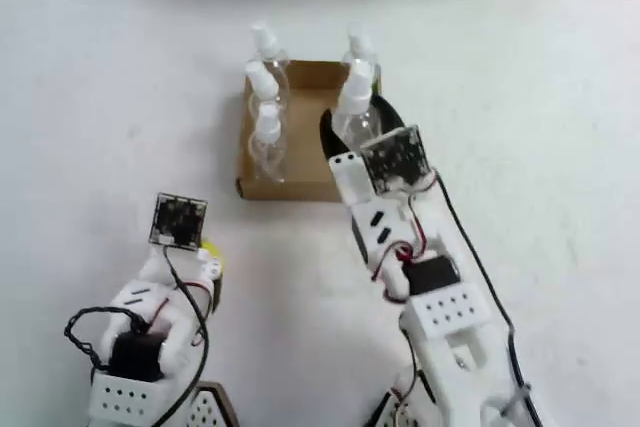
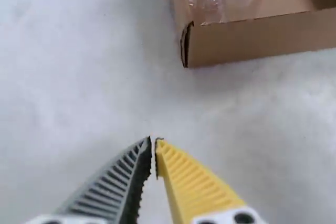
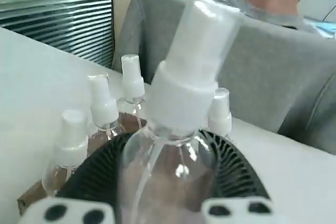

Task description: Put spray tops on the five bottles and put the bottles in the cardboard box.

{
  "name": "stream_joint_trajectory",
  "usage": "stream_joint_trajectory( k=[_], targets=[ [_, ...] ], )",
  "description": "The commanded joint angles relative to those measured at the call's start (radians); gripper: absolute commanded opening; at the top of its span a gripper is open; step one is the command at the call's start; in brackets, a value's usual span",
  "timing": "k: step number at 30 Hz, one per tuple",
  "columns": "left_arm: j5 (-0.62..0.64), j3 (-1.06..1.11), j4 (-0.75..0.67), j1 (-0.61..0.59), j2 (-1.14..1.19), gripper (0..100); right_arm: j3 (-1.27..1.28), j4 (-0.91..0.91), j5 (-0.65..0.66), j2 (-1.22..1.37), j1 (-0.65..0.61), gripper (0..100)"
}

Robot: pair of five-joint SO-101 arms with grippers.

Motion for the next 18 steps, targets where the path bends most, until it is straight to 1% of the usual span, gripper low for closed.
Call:
stream_joint_trajectory(
  k=[1, 6, 12, 16, 18],
  targets=[
    [-0.026, -0.003, -0.003, -0.013, -0.004, 3, -0.057, -0.16, 0.0, 0.131, 0.012, 1.5],
    [-0.146, -0.003, 0.0, -0.013, -0.004, 2, -0.063, -0.406, 0.0, 0.355, 0.012, 1.5],
    [-0.157, -0.003, 0.0, -0.012, -0.004, 2, -0.087, -0.671, 0.0, 0.61, 0.027, 1.5],
    [-0.158, -0.003, 0.0, -0.01, -0.004, 2, -0.181, -0.714, -0.011, 0.748, 0.077, 1.5],
    [-0.158, -0.003, 0.0, -0.008, -0.004, 2, -0.229, -0.714, -0.083, 0.809, 0.105, 1.5]
  ],
)
